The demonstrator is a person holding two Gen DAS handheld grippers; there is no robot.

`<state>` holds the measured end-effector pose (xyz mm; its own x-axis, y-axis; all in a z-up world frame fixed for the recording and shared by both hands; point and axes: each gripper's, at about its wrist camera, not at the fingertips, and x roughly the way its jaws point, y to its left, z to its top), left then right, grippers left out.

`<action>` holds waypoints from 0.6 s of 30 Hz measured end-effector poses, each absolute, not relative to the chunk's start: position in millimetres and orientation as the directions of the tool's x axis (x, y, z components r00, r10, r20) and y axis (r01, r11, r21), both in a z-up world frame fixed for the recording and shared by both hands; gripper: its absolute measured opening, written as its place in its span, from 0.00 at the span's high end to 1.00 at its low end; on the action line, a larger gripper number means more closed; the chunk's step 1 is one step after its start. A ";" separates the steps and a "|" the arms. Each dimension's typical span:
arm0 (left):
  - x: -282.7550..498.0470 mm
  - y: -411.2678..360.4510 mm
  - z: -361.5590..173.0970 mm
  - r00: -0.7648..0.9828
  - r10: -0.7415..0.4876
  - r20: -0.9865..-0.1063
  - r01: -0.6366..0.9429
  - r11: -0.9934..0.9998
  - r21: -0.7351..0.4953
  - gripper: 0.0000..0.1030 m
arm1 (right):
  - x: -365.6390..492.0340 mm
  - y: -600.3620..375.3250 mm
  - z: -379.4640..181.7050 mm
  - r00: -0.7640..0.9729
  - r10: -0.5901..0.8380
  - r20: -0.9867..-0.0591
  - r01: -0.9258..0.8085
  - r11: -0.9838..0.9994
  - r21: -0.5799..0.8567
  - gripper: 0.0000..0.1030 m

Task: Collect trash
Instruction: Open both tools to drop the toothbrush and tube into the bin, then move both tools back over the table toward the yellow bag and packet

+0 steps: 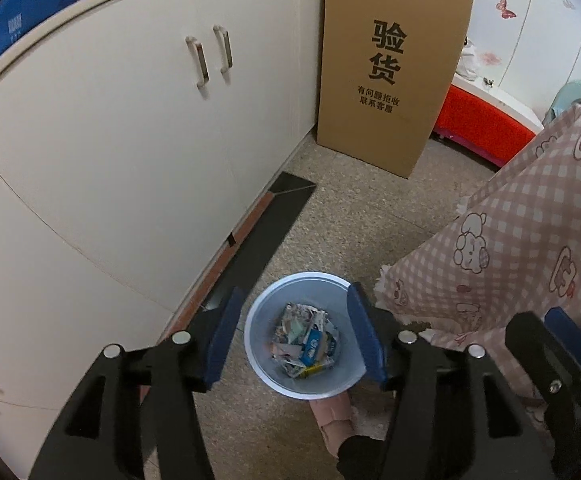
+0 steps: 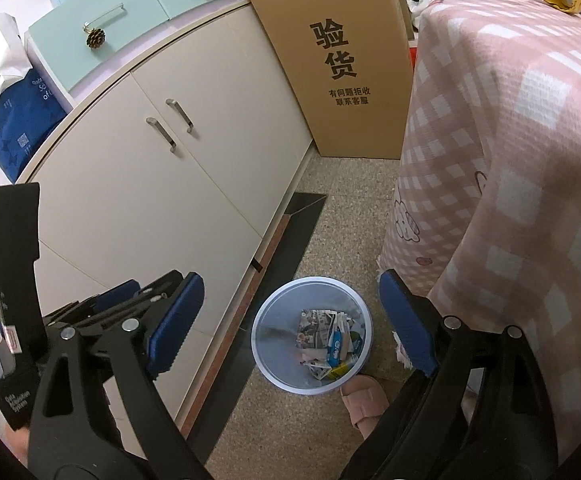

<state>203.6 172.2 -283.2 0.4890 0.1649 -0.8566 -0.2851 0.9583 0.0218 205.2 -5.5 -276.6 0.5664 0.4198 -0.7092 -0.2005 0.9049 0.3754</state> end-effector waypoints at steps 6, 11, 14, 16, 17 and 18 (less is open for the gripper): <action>199.2 174.8 -281.3 0.483 0.175 -0.858 -0.296 0.955 0.027 0.41 | 206.0 -3.9 -277.9 0.561 0.415 -0.716 -0.202 0.908 0.368 0.15; 188.4 176.9 -272.5 0.492 0.197 -0.848 -0.306 0.951 0.043 0.38 | 203.6 -0.1 -275.3 0.548 0.426 -0.720 -0.229 0.904 0.360 0.14; 177.2 182.7 -260.9 0.502 0.218 -0.837 -0.327 0.944 0.049 0.37 | 194.3 11.0 -264.6 0.528 0.467 -0.709 -0.300 0.884 0.359 0.14; 169.8 186.6 -251.2 0.512 0.239 -0.825 -0.345 0.937 0.057 0.35 | 185.0 14.7 -251.7 0.538 0.493 -0.684 -0.341 0.869 0.358 0.14; 163.6 189.6 -242.3 0.524 0.256 -0.812 -0.360 0.931 0.061 0.34 | 182.0 15.5 -244.7 0.539 0.507 -0.672 -0.355 0.861 0.365 0.14; 159.7 191.4 -235.8 0.534 0.267 -0.802 -0.373 0.926 0.060 0.32 | 178.3 15.1 -234.4 0.553 0.514 -0.656 -0.360 0.857 0.369 0.14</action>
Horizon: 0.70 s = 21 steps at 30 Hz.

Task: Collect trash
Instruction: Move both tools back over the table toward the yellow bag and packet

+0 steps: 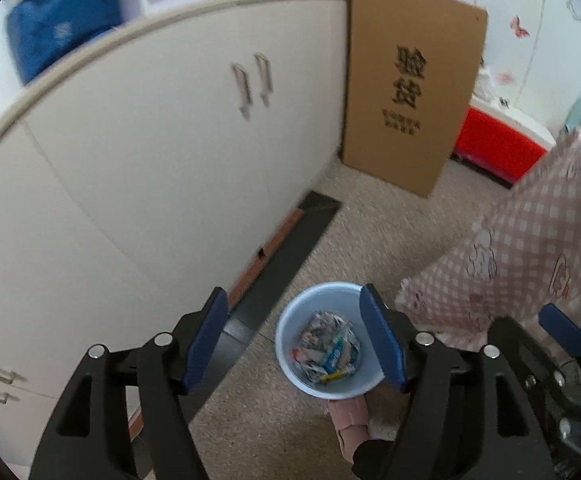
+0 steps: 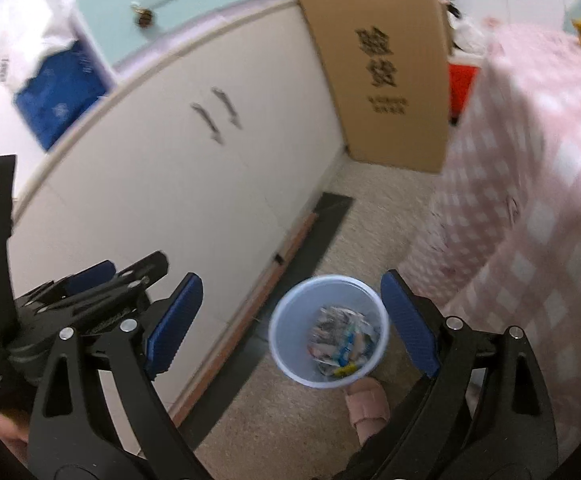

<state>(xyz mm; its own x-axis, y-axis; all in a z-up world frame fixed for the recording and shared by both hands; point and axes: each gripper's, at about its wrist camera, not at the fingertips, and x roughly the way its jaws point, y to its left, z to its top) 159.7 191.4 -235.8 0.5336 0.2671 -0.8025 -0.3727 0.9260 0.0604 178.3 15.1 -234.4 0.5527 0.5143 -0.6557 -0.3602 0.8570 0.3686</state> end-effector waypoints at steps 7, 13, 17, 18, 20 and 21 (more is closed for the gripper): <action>139.5 191.4 -171.4 0.647 0.297 -0.703 -0.421 0.907 -0.003 0.26 | 166.4 -17.9 -167.0 0.640 0.521 -0.564 -0.337 0.851 0.403 0.13; 165.6 146.3 -128.5 0.729 0.203 -0.654 -0.329 0.941 -0.074 0.25 | 179.5 -98.3 -130.2 0.730 0.420 -0.539 -0.205 0.887 0.413 0.13; 199.5 89.9 -109.4 0.761 0.093 -0.642 -0.189 0.978 -0.083 0.24 | 189.6 -157.9 -120.8 0.783 0.293 -0.548 -0.080 0.922 0.379 0.13; 206.9 76.4 -108.2 0.764 0.069 -0.642 -0.158 0.984 -0.083 0.24 | 194.5 -177.8 -120.4 0.789 0.246 -0.562 -0.027 0.929 0.369 0.13; 224.9 45.1 -105.7 0.760 0.024 -0.649 -0.092 0.993 -0.071 0.23 | 202.3 -208.8 -122.0 0.789 0.175 -0.589 0.051 0.937 0.347 0.13; 232.7 30.2 -105.6 0.757 0.005 -0.653 -0.061 0.996 -0.064 0.23 | 207.9 -227.1 -125.2 0.779 0.137 -0.612 0.096 0.938 0.332 0.13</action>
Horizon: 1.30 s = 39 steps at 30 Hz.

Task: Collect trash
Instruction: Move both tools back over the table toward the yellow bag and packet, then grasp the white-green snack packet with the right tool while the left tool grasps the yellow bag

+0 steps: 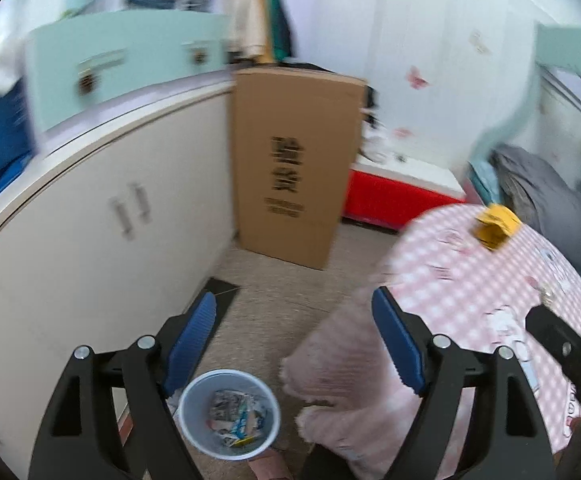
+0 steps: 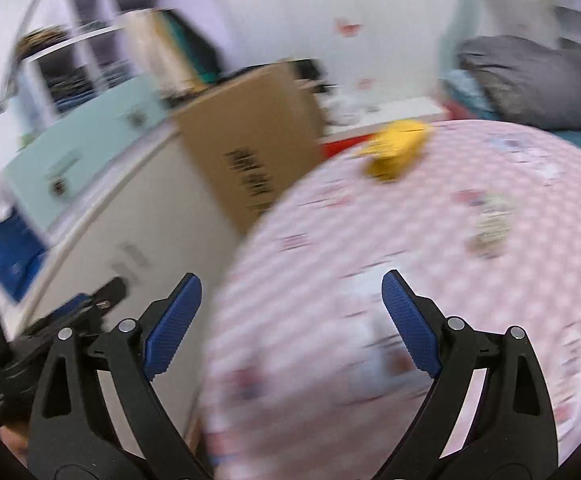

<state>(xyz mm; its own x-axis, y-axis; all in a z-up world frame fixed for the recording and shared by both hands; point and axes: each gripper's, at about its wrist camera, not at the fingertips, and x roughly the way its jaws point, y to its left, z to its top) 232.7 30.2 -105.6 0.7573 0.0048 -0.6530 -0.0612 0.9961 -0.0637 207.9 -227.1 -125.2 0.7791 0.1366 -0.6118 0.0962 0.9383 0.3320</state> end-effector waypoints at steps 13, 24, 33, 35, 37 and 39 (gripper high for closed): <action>309.4 -126.3 -128.4 0.677 -0.201 -0.708 0.217 0.974 -0.069 0.23 | 274.0 -320.8 -177.8 0.594 -0.046 -0.803 0.251 0.959 0.131 0.30; 350.5 -188.0 -140.5 0.644 -0.294 -0.706 0.328 0.940 -0.092 0.23 | 289.9 -365.3 -179.3 0.658 -0.012 -0.753 0.276 0.934 0.227 0.83; 388.7 -223.2 -152.2 0.613 -0.354 -0.706 0.386 0.914 -0.123 0.30 | 283.8 -377.7 -181.1 0.693 0.035 -0.720 0.285 0.904 0.319 0.83; 393.5 -231.2 -153.5 0.609 -0.354 -0.710 0.397 0.911 -0.113 0.35 | 283.9 -380.8 -181.9 0.695 0.041 -0.718 0.285 0.901 0.327 0.83; 397.3 -236.6 -155.6 0.610 -0.360 -0.706 0.399 0.909 -0.118 0.53 | 283.0 -381.8 -182.8 0.694 0.052 -0.718 0.282 0.898 0.338 0.83; 401.0 -239.8 -159.7 0.588 -0.373 -0.717 0.403 0.904 -0.140 0.77 | 283.5 -382.6 -182.6 0.697 0.056 -0.715 0.280 0.896 0.344 0.83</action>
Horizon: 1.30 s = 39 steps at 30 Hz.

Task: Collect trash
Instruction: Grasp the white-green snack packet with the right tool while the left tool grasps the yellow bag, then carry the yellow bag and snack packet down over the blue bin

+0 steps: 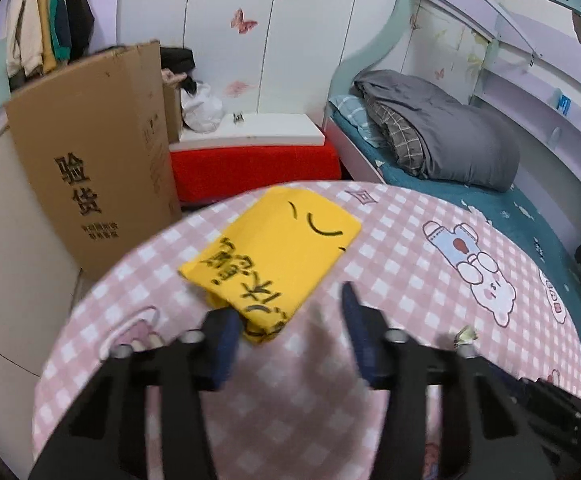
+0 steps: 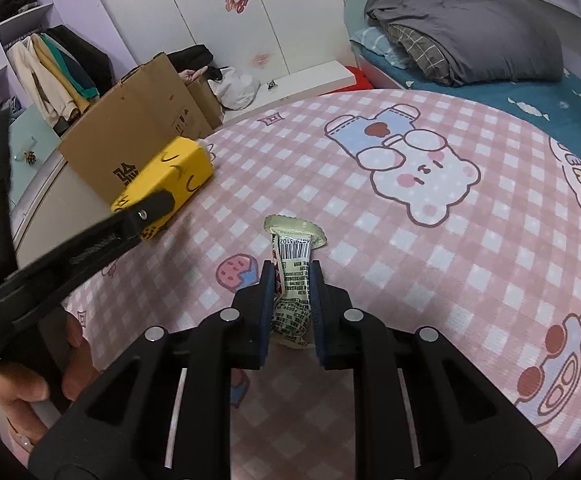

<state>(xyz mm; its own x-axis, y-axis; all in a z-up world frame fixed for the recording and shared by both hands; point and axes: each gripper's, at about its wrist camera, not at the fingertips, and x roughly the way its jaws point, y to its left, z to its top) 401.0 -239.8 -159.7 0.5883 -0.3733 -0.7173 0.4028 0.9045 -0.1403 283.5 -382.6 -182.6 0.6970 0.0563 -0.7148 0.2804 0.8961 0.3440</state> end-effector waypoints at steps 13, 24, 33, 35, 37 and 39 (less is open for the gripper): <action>339.7 -163.2 -129.0 0.635 -0.408 -0.656 0.378 0.905 -0.196 0.97 | 269.7 -339.9 -157.8 0.729 0.089 -0.679 0.173 0.935 0.309 0.83; 247.3 -46.2 -104.3 0.727 -0.228 -0.648 0.203 0.973 -0.114 0.97 | 222.3 -224.4 -105.3 0.731 0.295 -0.615 -0.084 0.934 0.348 0.83; 184.8 42.7 -119.1 0.745 -0.091 -0.661 0.054 0.996 -0.075 0.97 | 201.3 -96.9 -115.1 0.619 0.461 -0.636 -0.301 0.887 0.351 0.83; 176.3 65.2 -129.7 0.733 -0.067 -0.677 0.017 0.997 -0.081 0.97 | 200.2 -74.5 -122.6 0.591 0.483 -0.646 -0.329 0.876 0.354 0.83; 172.1 81.3 -139.0 0.720 -0.046 -0.692 -0.015 0.997 -0.082 0.97 | 200.7 -50.1 -133.8 0.558 0.499 -0.664 -0.353 0.866 0.354 0.83; 167.3 101.1 -151.1 0.703 -0.022 -0.711 -0.054 0.995 -0.084 0.97 | 200.6 -28.6 -145.2 0.530 0.508 -0.679 -0.373 0.859 0.351 0.83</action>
<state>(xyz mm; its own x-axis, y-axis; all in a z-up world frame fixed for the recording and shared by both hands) 167.3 101.1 -151.1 0.7028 -0.0219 -0.7111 -0.0541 0.9950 -0.0841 200.6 -28.6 -145.2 0.5303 0.5077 -0.6790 -0.3726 0.8590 0.3512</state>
